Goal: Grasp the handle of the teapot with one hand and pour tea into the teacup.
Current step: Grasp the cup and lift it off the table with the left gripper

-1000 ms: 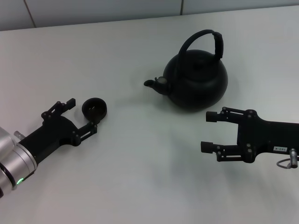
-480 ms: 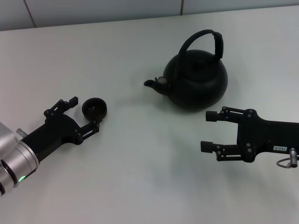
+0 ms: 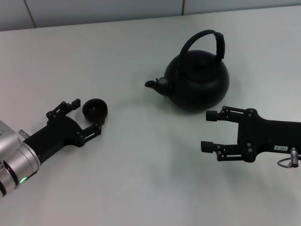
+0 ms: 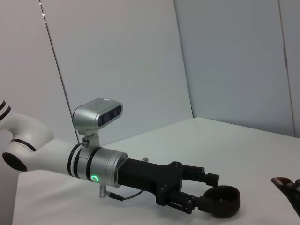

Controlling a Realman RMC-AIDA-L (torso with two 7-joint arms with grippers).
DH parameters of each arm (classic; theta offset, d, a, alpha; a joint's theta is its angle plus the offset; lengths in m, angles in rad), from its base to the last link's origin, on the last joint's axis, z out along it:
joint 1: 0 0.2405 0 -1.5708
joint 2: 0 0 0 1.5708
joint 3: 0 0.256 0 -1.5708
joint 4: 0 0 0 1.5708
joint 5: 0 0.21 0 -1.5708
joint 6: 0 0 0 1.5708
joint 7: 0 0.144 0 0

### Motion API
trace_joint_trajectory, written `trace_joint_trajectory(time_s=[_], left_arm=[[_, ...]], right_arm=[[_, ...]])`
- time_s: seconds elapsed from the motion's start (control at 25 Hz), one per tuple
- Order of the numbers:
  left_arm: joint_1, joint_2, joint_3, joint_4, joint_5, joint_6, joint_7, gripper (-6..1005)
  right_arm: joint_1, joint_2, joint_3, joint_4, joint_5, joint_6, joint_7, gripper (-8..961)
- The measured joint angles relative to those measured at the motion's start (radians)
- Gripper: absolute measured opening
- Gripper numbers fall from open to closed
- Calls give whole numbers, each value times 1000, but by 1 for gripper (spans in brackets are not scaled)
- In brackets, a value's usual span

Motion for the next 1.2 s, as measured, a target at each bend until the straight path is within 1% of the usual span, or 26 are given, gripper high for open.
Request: trace_joint_trajectory(time_s=[0.64,1.2], left_arm=[[-6,0,1,0,-1,-30,0,834],[-26,0,1,-12,0,-49,0,833]], right_arm=[[1,1,0,0,0,0,0,826],[1,2,0,0,0,0,0,826]])
